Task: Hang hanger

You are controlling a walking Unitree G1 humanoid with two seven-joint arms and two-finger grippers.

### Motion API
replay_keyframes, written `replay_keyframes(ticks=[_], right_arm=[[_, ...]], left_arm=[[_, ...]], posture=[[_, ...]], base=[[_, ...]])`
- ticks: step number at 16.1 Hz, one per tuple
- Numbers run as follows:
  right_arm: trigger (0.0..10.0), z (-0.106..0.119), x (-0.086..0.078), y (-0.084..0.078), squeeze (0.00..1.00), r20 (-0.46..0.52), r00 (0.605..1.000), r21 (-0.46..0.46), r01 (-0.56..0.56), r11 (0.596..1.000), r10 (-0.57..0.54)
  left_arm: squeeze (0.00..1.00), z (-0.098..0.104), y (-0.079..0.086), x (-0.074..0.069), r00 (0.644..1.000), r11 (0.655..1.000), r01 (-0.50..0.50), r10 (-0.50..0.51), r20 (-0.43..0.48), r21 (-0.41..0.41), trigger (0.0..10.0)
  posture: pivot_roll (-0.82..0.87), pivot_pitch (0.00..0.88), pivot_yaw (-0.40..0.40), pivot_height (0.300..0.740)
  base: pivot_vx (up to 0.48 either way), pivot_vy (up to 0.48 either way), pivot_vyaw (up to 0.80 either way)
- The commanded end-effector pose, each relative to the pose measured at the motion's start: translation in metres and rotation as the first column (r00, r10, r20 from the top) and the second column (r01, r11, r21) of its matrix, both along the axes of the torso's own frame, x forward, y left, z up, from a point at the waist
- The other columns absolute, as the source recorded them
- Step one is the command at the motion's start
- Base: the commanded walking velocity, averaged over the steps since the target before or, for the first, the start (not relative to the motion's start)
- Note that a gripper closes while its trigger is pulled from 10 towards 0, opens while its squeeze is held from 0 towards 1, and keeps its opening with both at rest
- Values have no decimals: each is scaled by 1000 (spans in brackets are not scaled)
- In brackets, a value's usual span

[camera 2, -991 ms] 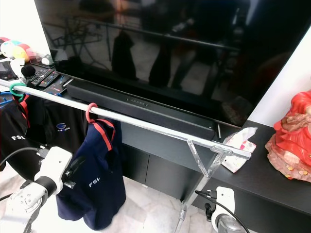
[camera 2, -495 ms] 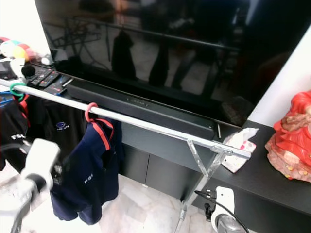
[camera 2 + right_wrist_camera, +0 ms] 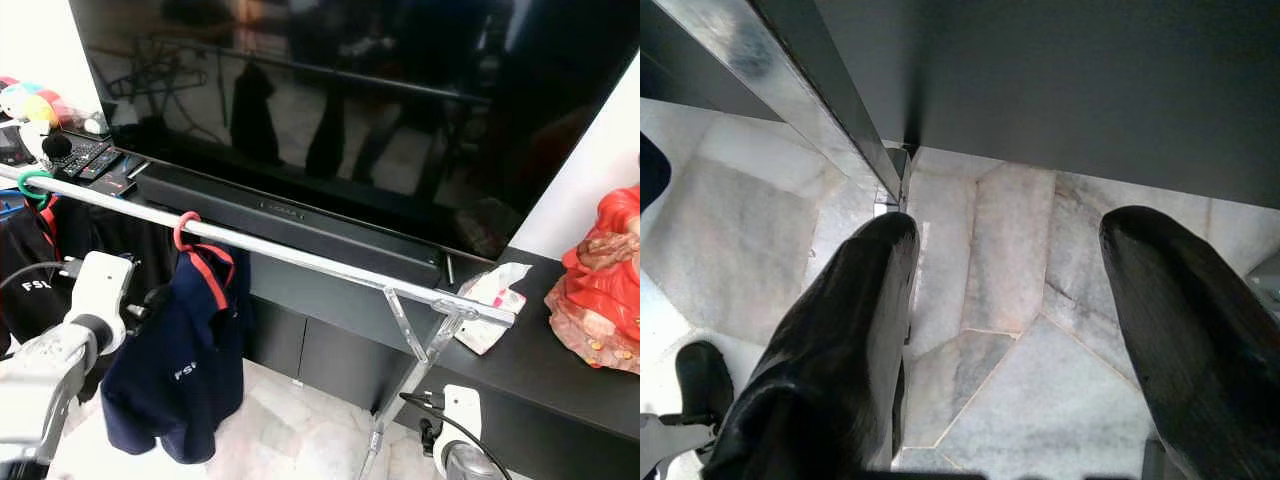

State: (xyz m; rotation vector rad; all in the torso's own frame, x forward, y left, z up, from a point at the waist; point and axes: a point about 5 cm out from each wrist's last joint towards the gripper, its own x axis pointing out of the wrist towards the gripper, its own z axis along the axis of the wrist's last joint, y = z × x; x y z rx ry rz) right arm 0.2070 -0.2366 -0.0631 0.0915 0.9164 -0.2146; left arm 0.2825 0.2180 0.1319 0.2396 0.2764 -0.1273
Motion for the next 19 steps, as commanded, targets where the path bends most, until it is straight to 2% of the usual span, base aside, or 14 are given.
replay_keyframes(ticks=[1,4,6,8,12,15,17,19], right_arm=[[10000,1,0,-3,0,6,1000,-6,13,1000,-13],[10000,1,0,-3,0,10,1000,-2,24,1000,-24],[10000,1,0,-3,0,11,1000,-2,26,1000,-26],[10000,1,0,-3,0,11,1000,-2,29,1000,-29],[10000,1,0,-3,0,11,999,-1,33,999,-33],[10000,0,0,-2,0,10,999,3,31,1000,-31],[10000,0,0,-2,0,11,999,3,34,999,-34],[10000,0,0,-2,0,12,999,3,36,999,-36]], left_arm=[[0,-2,2,4,1000,1000,4,-4,-12,-27,10000],[0,-4,6,14,1000,999,6,-8,-28,-39,10000],[0,-2,1,21,998,997,50,-52,-21,-65,10000],[0,6,-17,24,984,974,175,-176,3,-141,10000],[0,16,-22,25,967,949,254,-255,20,-185,10000],[0,13,-12,29,974,965,224,-226,-5,-138,10000],[0,5,-11,35,982,975,181,-186,-28,-132,10000],[0,1,-13,38,982,973,182,-188,-33,-143,10000]], posture=[[70,0,-110,716],[70,0,-110,716],[61,0,-103,716],[56,0,-102,716],[56,0,-102,716],[61,0,-99,716],[56,0,-95,716],[51,0,-95,716]], base=[[0,0,0],[0,0,0],[0,0,0],[0,0,0],[0,0,0],[0,0,0],[0,0,0],[0,0,0]])
